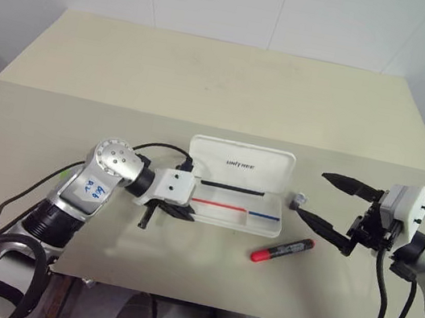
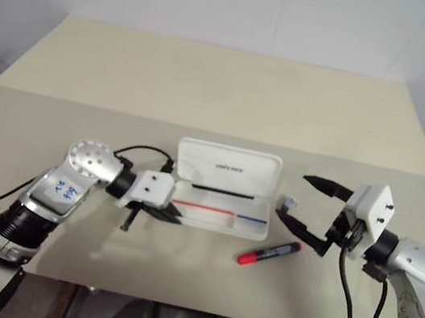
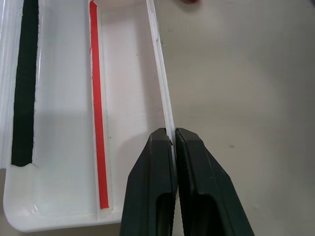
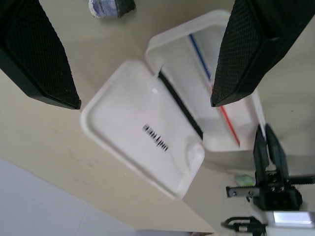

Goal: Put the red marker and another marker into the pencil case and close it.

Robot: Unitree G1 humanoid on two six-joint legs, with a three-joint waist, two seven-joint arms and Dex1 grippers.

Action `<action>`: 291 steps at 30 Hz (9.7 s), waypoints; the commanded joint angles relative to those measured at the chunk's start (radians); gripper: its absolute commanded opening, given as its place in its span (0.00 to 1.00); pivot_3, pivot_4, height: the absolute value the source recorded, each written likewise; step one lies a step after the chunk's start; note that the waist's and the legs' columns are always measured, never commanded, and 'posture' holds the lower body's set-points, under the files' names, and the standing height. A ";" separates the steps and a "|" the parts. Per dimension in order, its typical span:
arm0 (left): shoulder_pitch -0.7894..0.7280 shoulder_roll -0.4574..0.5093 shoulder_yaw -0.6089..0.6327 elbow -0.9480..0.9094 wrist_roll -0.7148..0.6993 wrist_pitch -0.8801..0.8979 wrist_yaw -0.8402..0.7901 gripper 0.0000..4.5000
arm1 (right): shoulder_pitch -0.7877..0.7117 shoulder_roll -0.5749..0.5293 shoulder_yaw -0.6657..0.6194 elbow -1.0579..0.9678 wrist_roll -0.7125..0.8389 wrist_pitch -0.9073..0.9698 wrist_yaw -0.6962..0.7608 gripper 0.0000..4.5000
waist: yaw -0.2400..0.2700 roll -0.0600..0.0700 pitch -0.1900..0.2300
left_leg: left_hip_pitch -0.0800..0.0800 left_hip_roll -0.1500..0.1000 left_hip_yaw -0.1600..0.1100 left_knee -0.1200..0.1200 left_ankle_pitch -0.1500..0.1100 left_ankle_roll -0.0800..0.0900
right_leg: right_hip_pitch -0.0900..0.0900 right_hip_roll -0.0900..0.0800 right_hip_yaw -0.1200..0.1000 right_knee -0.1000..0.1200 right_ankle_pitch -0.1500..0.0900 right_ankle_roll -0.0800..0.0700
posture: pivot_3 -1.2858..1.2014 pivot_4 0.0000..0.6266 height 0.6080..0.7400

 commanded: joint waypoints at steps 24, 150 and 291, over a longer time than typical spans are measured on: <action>0.023 0.048 -0.043 -0.045 -0.033 0.027 0.069 0.17 | -0.032 0.022 0.014 -0.068 0.031 0.013 -0.072 1.00 | 0.002 0.000 0.000 | 0.000 0.000 0.000 0.000 0.000 0.000 | 0.000 0.000 0.000 -0.001 0.000 0.000 | 0.52 0.24 1.00; 0.255 0.288 0.504 -0.036 -0.542 -0.106 0.029 1.00 | -0.735 0.134 0.605 0.162 -0.214 0.361 0.282 1.00 | -0.027 0.001 0.004 | -0.005 0.004 0.004 -0.002 -0.001 0.000 | -0.011 0.000 -0.001 0.002 0.001 -0.005 | 0.52 0.24 1.00; -0.209 -0.042 0.050 0.249 -0.220 -0.139 -0.112 1.00 | -0.163 -0.063 0.057 -0.085 0.013 0.133 -0.040 1.00 | -0.023 -0.006 0.007 | -0.002 0.006 0.010 -0.007 0.009 0.008 | -0.015 0.007 0.007 0.008 0.008 -0.008 | 0.52 0.24 1.00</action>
